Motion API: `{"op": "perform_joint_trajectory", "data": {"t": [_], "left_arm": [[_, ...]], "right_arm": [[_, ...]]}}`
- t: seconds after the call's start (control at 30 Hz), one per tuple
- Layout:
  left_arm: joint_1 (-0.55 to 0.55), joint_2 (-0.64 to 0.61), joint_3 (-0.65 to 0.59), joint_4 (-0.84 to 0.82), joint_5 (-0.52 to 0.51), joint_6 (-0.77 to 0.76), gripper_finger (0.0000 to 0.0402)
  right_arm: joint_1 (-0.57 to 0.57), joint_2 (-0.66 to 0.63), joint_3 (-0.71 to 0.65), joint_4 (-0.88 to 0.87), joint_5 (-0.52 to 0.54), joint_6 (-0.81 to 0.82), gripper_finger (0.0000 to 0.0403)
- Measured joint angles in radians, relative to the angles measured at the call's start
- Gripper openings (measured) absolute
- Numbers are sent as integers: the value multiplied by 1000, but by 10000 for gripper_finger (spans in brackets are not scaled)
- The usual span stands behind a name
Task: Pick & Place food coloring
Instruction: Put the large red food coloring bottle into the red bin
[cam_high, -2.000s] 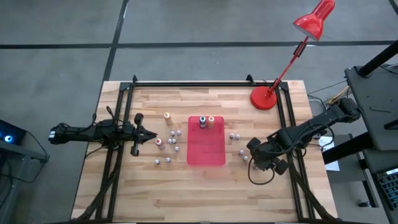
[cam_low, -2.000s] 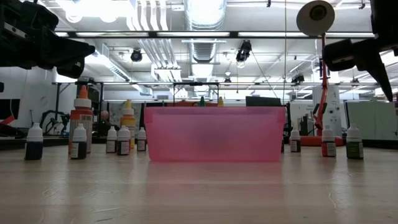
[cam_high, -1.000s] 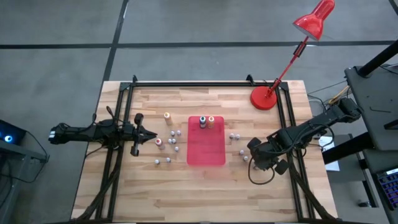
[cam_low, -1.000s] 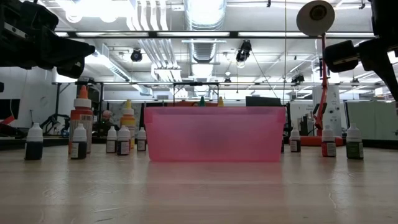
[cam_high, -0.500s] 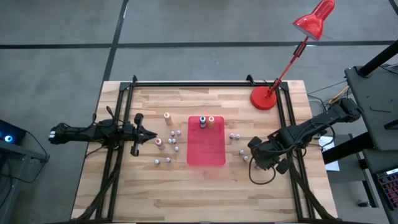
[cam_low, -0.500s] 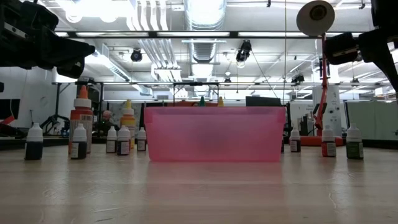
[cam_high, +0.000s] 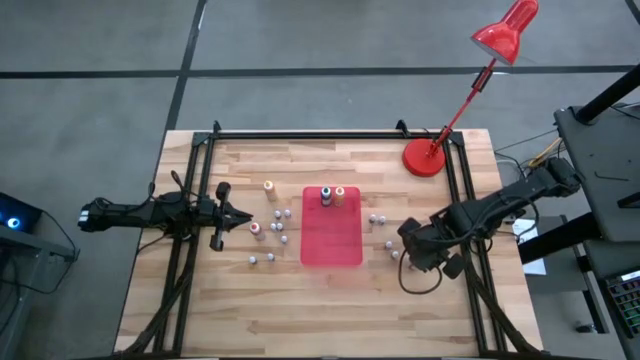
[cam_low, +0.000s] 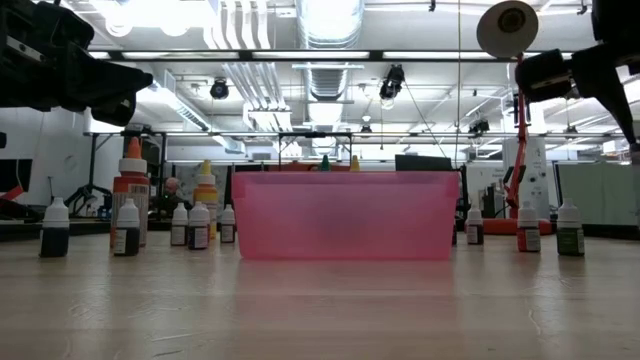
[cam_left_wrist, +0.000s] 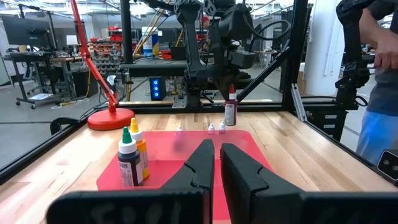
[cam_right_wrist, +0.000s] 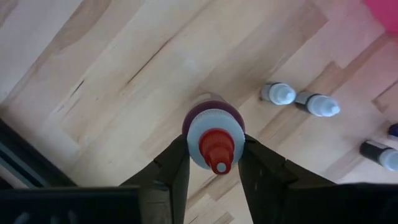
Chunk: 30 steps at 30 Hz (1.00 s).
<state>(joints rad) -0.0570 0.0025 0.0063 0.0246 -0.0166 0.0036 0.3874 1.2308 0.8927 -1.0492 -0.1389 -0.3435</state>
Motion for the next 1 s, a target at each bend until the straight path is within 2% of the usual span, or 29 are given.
{"op": "perform_joint_trajectory", "data": {"t": [0.37, 1.0], "left_arm": [[0, 0, 0, 0, 0, 0, 3], [0, 0, 0, 0, 0, 0, 3]], "right_arm": [[-52, 83, 148, -66, 2, -29, 110], [-155, 304, 482, -128, 1, -52, 110]]}}
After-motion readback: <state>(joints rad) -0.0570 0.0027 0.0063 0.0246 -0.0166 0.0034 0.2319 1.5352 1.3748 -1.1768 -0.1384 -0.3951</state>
